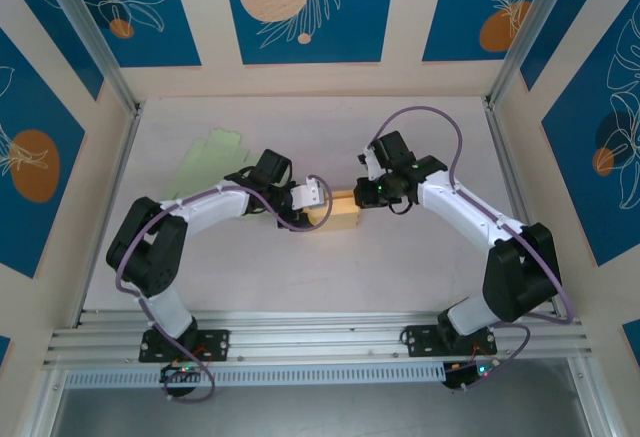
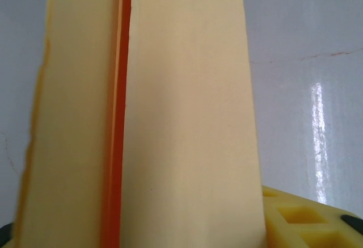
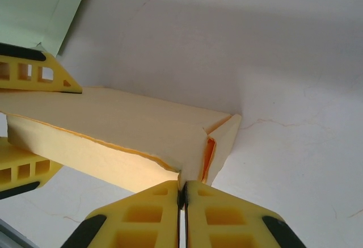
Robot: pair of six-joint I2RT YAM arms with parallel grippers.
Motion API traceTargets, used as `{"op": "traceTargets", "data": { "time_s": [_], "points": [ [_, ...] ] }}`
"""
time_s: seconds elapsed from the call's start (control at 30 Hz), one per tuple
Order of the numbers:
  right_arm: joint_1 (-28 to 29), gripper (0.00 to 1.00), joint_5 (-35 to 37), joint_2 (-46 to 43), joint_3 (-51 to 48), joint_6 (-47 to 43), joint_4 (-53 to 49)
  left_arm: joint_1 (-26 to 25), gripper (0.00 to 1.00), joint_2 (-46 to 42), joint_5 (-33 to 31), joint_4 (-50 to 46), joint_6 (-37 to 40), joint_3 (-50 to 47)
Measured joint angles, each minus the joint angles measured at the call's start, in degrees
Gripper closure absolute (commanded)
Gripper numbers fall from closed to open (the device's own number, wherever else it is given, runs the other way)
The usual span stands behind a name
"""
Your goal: Fold the paper box
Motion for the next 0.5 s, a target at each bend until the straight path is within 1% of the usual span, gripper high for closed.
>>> {"op": "traceTargets", "data": {
  "time_s": [0.13, 0.23, 0.5],
  "points": [
    [0.02, 0.88, 0.33, 0.42, 0.31, 0.90, 0.20, -0.04, 0.46, 0.22, -0.04, 0.11, -0.02, 0.11],
    [0.33, 0.88, 1.11, 0.59, 0.35, 0.94, 0.20, -0.04, 0.39, 0.22, -0.37, 0.11, -0.28, 0.11],
    [0.76, 0.90, 2.62, 0.61, 0.35, 0.92, 0.20, -0.04, 0.25, 0.17, -0.68, 0.13, -2.29, 0.11]
  ]
}}
